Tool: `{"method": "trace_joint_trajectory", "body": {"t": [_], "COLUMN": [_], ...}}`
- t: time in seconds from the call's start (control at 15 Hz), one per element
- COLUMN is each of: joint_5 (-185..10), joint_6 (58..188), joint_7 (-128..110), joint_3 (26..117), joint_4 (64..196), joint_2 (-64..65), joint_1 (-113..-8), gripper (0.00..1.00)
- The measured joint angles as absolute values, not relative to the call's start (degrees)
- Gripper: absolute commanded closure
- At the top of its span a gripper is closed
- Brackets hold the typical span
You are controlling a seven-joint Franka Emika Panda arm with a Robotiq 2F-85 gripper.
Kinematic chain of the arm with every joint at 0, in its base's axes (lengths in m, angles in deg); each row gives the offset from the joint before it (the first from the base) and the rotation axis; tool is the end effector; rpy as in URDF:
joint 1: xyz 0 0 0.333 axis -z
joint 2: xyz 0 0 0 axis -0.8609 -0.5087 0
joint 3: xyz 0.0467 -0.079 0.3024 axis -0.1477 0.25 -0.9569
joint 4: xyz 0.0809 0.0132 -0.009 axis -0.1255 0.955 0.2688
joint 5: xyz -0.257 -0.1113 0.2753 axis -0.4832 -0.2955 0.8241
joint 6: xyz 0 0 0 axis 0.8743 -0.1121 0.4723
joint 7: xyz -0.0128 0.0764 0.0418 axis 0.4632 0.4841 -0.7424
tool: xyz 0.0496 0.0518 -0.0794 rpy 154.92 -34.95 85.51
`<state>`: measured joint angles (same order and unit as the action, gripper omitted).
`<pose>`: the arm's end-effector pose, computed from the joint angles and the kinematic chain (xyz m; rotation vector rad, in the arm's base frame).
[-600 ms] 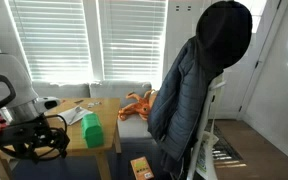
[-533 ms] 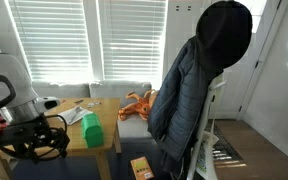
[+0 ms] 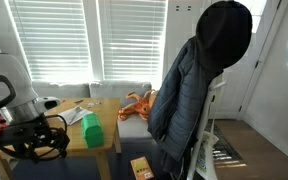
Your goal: Press the button on the remote
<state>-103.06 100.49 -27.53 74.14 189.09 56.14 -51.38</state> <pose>0.3255 -0.1048 0.4554 2.9145 0.2012 -0.0693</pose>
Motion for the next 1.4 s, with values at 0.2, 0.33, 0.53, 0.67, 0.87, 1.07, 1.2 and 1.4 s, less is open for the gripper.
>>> {"method": "trace_joint_trajectory", "body": {"t": [0.2,0.33,0.53,0.67,0.87,1.07,1.2,1.4], "joint_5": [-103.1,-103.1,-103.1,-103.1,-103.1,-102.1,-99.8,-96.4], "joint_6": [100.5,100.5,100.5,100.5,100.5,100.5,100.5,103.6], "joint_7": [-27.5,-27.5,-27.5,-27.5,-27.5,-27.6,-27.6,-27.5], "joint_3": [74.1,74.1,74.1,74.1,74.1,73.8,73.2,72.2], "joint_4": [189.1,189.1,189.1,189.1,189.1,188.6,187.7,186.3], "joint_2": [56.1,56.1,56.1,56.1,56.1,56.1,56.1,56.0], "joint_1": [-51.4,-51.4,-51.4,-51.4,-51.4,-53.7,-57.3,-62.1], "gripper": [0.0,0.0,0.0,0.0,0.0,0.0,0.0,0.26]}}
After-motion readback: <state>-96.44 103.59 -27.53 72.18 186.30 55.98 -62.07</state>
